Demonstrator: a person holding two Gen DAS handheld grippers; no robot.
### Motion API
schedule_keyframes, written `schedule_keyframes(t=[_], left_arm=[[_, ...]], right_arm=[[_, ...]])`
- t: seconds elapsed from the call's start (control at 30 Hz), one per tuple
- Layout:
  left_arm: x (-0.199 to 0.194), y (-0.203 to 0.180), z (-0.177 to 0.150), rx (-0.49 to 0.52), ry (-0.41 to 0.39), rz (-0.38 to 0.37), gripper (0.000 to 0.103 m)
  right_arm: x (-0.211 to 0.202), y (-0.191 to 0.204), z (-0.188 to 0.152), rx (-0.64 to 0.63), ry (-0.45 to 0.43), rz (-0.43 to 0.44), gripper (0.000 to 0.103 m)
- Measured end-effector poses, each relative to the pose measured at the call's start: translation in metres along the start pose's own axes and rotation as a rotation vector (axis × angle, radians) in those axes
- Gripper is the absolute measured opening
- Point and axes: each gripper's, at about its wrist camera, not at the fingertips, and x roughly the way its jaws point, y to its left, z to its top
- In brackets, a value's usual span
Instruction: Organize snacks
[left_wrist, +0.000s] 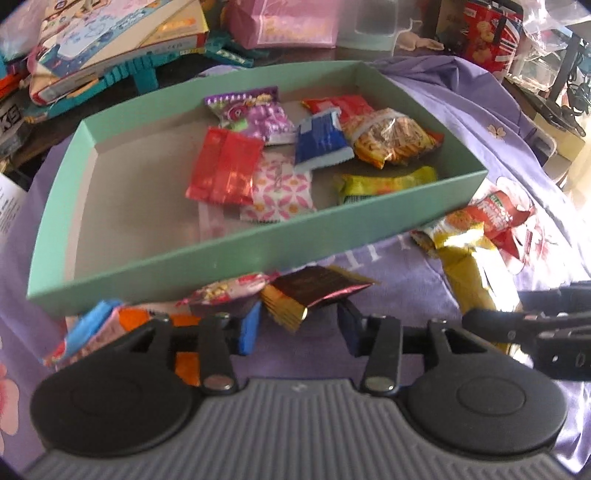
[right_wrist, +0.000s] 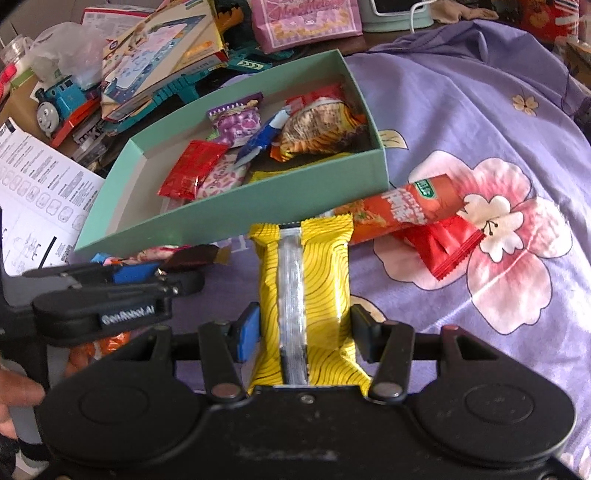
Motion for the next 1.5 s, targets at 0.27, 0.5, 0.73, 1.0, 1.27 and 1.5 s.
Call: schedule_keyframes(t=[0.27,0.5,0.73,1.0,1.27,1.5], left_arm=[[0.001,-0.009,0.002,0.052,0.017,0.03,0.056],[-0.009,-0.001,-0.008,0.04,0.007,0.048,0.057],[0.006,-0.031,-0.004,0.321,0.022,-0.015,0.058],[0.007,-0.022,0.0,0.323,0.071,-0.139,0.042],[0.004,-0.032,-0.002,0.31,0.078,-0.147,0.043],[0.004,-0.024,0.0,0.188,0.086,-0.127,0.036]], right_arm=[[0.0,-0.01,-0.004,0.046,0.008,0.025,0.051],[0.002,-0.012,-0.002,0.048,0.007,0.046,0.051],[0.0,-0.015,-0.004,0.062,0.008,0.054,0.051],[0.003,-0.012,-0.002,0.062,0.01,0.058,0.051],[0.003,-0.011,-0.001,0.065,0.009,0.059,0.051],[-0.003,-0.011,-0.001,0.066,-0.005,0.049,0.051]])
